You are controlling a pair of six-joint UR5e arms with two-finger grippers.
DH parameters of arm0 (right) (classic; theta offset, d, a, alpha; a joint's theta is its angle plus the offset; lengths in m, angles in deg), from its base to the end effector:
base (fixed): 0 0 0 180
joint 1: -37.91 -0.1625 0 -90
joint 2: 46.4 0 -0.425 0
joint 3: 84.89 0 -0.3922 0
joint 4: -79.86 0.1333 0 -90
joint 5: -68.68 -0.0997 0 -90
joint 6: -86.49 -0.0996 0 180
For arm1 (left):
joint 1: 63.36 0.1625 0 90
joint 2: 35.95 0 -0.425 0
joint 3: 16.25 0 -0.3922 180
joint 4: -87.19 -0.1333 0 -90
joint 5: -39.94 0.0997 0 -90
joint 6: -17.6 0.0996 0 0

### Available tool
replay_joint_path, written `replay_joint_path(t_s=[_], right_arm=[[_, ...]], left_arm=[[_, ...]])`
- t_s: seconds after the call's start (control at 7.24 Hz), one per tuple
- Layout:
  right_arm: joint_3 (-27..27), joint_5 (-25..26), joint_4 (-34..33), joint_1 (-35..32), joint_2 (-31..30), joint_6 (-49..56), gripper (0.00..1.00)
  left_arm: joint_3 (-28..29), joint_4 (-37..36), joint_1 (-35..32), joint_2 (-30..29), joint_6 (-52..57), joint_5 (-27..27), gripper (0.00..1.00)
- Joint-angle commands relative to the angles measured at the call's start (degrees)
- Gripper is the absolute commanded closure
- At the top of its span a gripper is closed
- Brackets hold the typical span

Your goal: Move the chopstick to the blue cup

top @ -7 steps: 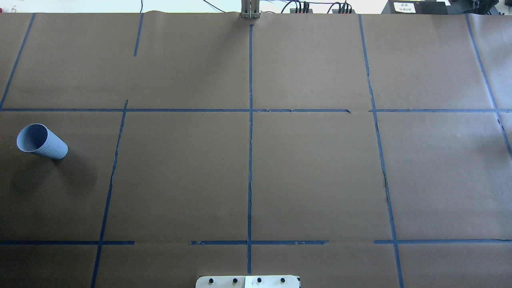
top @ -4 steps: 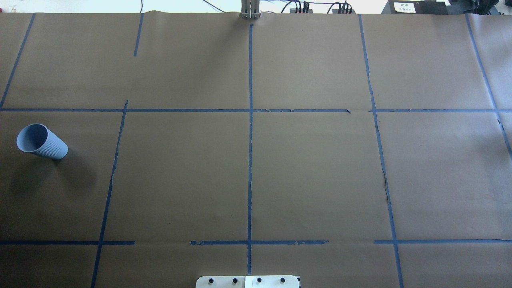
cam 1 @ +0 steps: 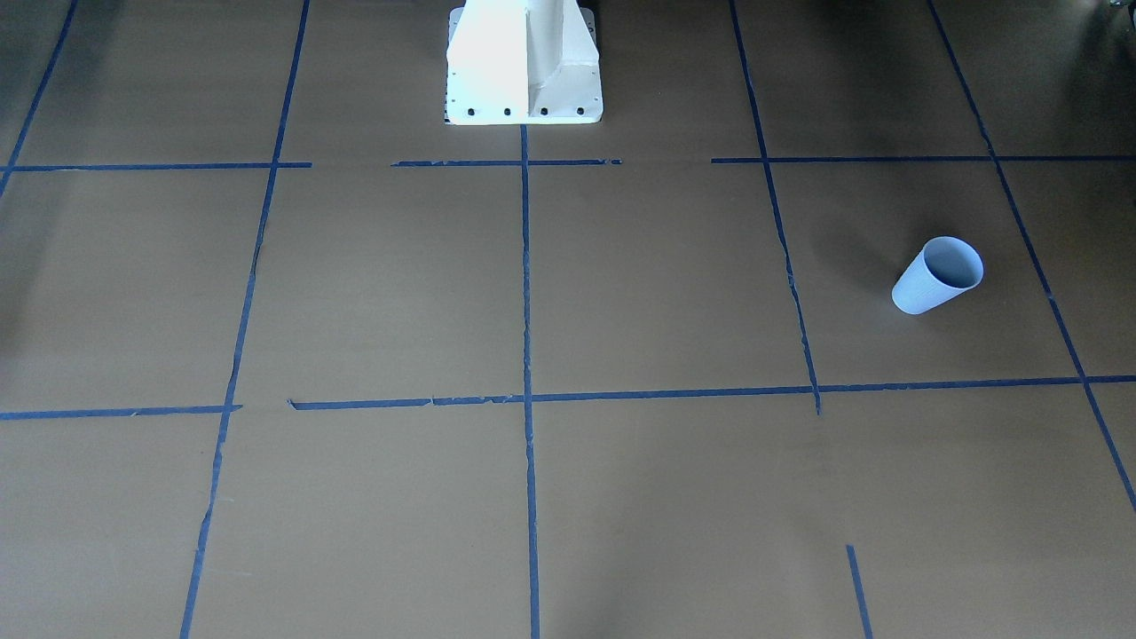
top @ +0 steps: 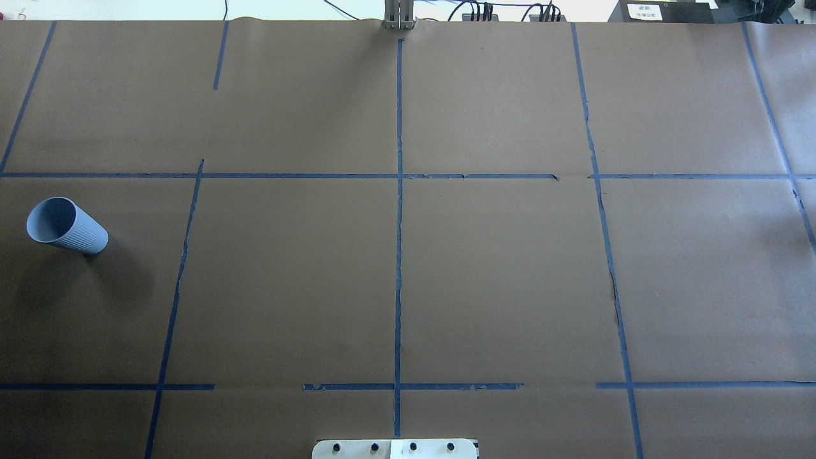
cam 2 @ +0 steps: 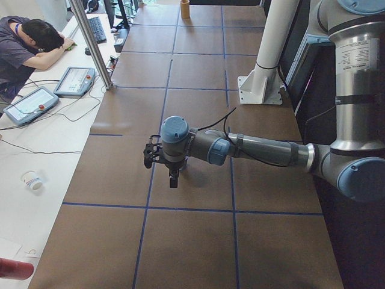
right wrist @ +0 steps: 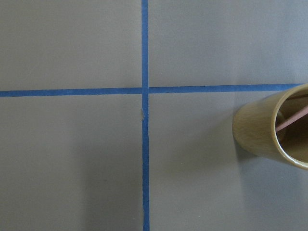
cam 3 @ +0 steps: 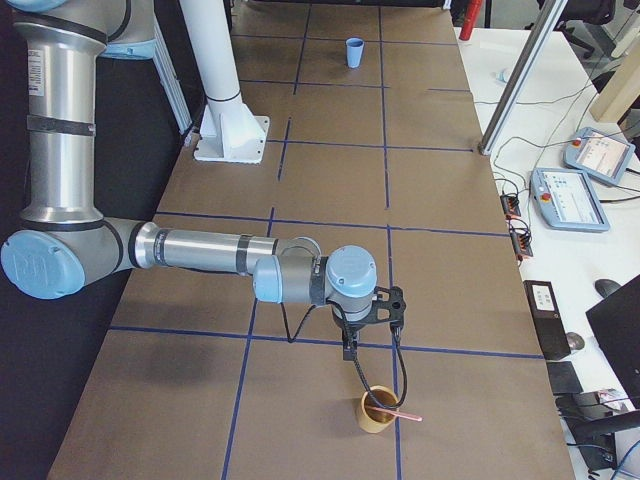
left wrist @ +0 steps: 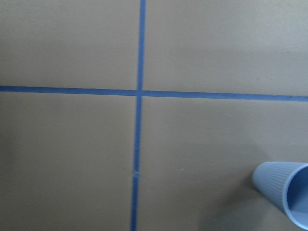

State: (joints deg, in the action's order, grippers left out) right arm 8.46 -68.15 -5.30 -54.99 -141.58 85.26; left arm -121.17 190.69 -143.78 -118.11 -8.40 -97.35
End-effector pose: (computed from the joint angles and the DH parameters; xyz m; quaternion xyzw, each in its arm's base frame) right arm 0.0837 -0.4531 0.6611 0.0299 -0.3969 0.0226 0.9171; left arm 0.0153 -0.4521 0.5634 0.0352 0.4257 -0.0578 0.9023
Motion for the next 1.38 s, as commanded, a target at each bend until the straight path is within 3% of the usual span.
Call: replay_joint_path(t_s=[0.0,0.69,1.24], right_arm=[[0.1,-0.3,0.0,0.0,0.0,0.0,0.0],[0.0,-0.1,0.0,0.0,0.0,0.0,0.0],[0.0,0.0,0.0,0.0,0.0,0.0,0.0]], left_arm=[[-0.5,11.9,9.3,1.0,-17.8,0.5,0.0],[3.1,12.1,14.8,-2.4,-19.1,2.5,0.01],[7.4,12.2,15.6,-5.6,-18.7,2.5,0.01]])
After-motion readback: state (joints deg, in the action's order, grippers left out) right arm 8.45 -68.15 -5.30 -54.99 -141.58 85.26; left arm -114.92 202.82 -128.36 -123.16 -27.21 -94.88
